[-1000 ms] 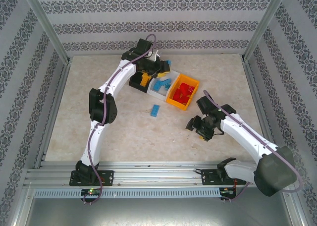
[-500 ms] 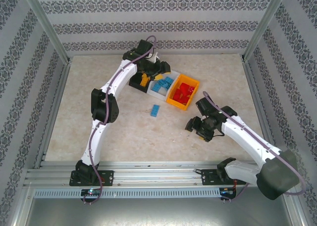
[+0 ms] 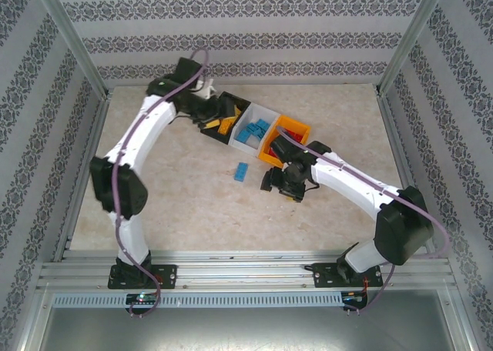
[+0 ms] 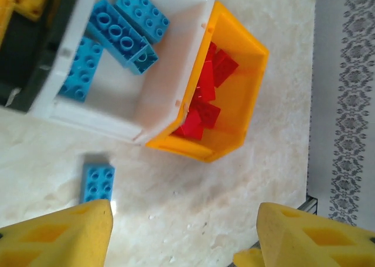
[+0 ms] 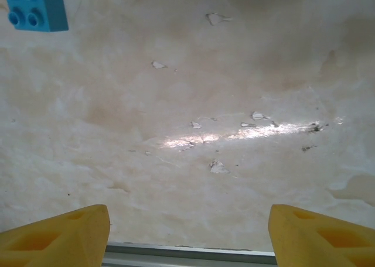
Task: Sort the legos into containers by color
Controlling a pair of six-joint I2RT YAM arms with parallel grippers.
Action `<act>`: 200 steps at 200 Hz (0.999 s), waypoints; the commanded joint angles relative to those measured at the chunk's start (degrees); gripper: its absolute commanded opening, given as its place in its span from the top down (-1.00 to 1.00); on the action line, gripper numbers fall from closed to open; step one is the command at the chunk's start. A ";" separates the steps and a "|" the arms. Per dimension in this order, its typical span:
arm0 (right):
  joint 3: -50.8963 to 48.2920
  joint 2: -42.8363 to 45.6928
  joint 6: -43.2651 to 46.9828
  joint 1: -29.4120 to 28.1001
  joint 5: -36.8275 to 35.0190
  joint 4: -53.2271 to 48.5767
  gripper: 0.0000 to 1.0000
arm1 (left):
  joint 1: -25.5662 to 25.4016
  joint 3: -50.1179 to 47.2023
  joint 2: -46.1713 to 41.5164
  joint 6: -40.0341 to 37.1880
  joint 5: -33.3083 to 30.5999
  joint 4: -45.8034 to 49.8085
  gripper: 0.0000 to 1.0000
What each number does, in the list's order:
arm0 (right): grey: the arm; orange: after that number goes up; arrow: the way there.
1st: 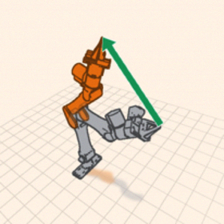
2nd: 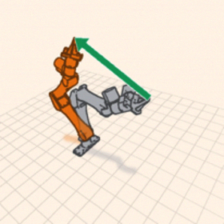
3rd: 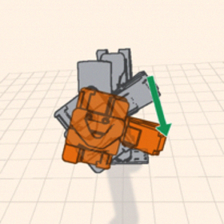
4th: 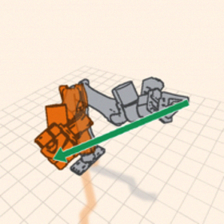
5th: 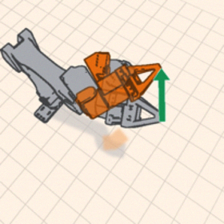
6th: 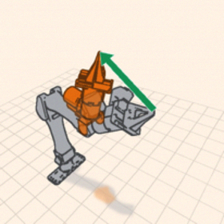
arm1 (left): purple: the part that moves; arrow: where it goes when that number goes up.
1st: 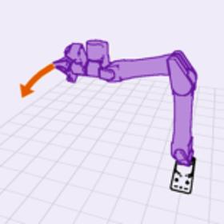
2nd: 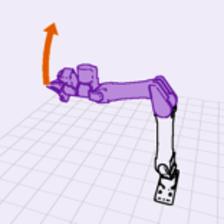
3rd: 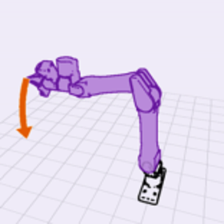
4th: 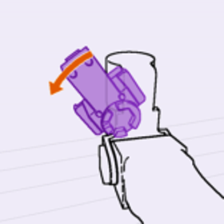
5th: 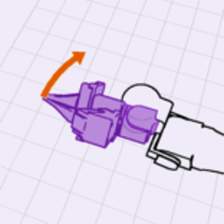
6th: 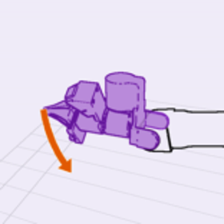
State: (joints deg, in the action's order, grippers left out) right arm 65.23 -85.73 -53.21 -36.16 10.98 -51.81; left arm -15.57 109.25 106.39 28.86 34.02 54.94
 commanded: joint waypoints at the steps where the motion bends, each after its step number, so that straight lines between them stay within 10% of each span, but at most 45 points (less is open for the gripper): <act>1: 1.69 -1.16 -0.68 -1.57 -1.92 -1.36 -0.46 | 3.55 -10.73 -6.20 -1.09 0.12 -4.11 -0.35; 68: 2.26 -6.62 -3.56 -4.63 -0.15 2.20 -0.50 | 5.14 -43.71 -25.42 4.47 5.47 -13.40 -0.50; 98: 3.51 -10.74 -4.27 -5.99 0.30 2.92 -0.51 | 5.12 -55.63 -31.92 7.04 7.33 -15.85 -1.00; 200: 24.84 -28.58 -0.18 -7.42 -1.01 -4.35 -0.55 | 5.64 -58.90 -37.25 -2.10 3.43 -5.03 -1.00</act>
State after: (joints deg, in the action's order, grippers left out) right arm 83.81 -110.26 -55.70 -43.40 10.96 -51.27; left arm -10.11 48.88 70.11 32.36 39.77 43.77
